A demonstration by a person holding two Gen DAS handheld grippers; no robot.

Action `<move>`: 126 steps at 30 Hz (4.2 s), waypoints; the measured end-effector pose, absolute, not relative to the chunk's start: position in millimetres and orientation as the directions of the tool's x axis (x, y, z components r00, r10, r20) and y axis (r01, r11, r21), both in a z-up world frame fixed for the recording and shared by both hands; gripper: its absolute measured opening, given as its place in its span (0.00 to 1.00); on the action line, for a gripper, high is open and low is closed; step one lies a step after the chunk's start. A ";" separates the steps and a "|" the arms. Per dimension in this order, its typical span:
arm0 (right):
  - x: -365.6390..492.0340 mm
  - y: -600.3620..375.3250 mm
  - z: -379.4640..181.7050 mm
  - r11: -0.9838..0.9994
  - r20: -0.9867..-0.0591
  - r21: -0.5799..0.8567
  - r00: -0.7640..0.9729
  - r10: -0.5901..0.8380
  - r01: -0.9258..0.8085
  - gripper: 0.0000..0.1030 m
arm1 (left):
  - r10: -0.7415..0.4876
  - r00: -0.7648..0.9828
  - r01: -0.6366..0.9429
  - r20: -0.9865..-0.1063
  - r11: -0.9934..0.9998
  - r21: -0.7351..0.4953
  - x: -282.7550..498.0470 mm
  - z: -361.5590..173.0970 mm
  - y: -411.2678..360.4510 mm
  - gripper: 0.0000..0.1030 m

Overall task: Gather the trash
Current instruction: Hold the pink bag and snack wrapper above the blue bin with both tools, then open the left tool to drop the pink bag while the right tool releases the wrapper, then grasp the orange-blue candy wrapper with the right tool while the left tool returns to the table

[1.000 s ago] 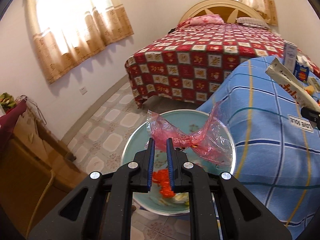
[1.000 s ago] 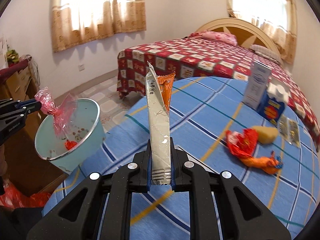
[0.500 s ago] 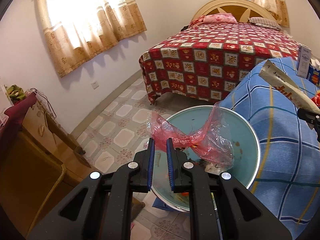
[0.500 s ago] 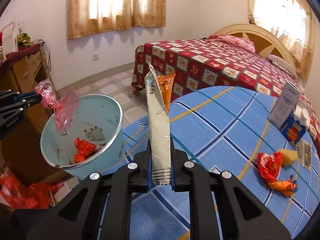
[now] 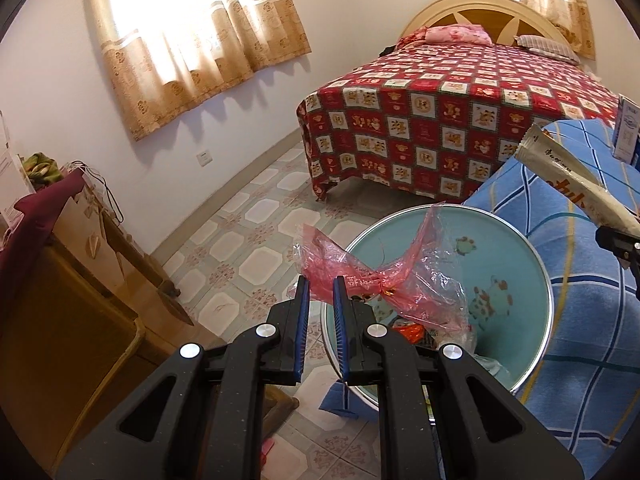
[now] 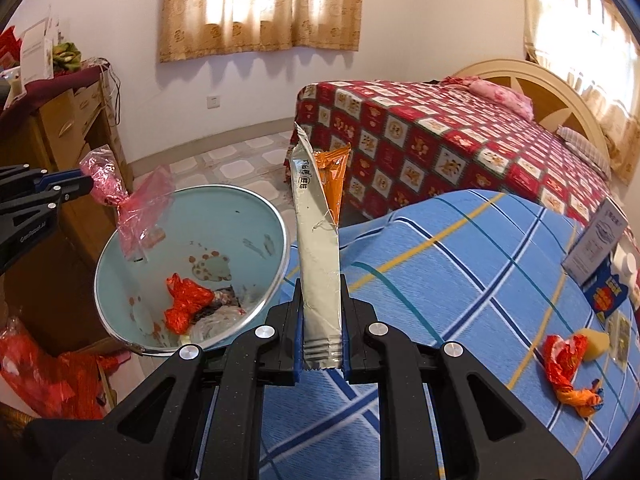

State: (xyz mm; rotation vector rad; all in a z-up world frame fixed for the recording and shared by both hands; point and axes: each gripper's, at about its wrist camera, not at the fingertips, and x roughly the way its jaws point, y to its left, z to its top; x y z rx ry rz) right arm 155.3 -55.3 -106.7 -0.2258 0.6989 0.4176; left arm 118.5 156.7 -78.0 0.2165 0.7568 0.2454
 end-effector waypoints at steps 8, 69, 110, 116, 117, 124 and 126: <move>153.9 -43.4 -106.0 0.881 -0.661 -0.073 0.684 0.308 -0.467 0.14 | 0.301 0.697 -0.146 -0.651 0.948 0.282 118.8 -78.8 160.7 0.12; 151.3 -23.6 -107.3 0.839 -0.646 -0.056 0.660 0.384 -0.542 0.33 | 0.283 0.702 -0.138 -0.654 0.954 0.265 115.9 -83.0 149.9 0.41; 154.1 -330.9 -136.5 0.996 -0.706 -0.050 0.703 -0.084 0.070 0.67 | 0.171 0.714 0.045 -0.679 0.956 0.289 133.2 -105.4 27.4 0.86; 162.2 -349.6 -143.3 0.999 -0.756 0.042 0.654 0.013 0.029 0.67 | 0.187 0.701 0.048 -0.688 0.951 0.307 132.9 -112.9 27.1 0.87; 162.7 -348.2 -143.5 0.998 -0.761 0.059 0.648 0.038 0.011 0.67 | 0.188 0.700 0.047 -0.689 0.951 0.307 133.2 -113.5 27.7 0.87; 152.7 -328.7 -151.4 0.989 -0.803 0.128 0.577 0.150 -0.080 0.58 | 0.189 0.701 0.043 -0.688 0.951 0.306 134.8 -112.6 30.6 0.87; 143.9 -317.6 -150.5 0.986 -0.805 0.133 0.568 0.169 -0.104 0.54 | 0.191 0.700 0.039 -0.688 0.952 0.305 135.0 -112.3 33.1 0.87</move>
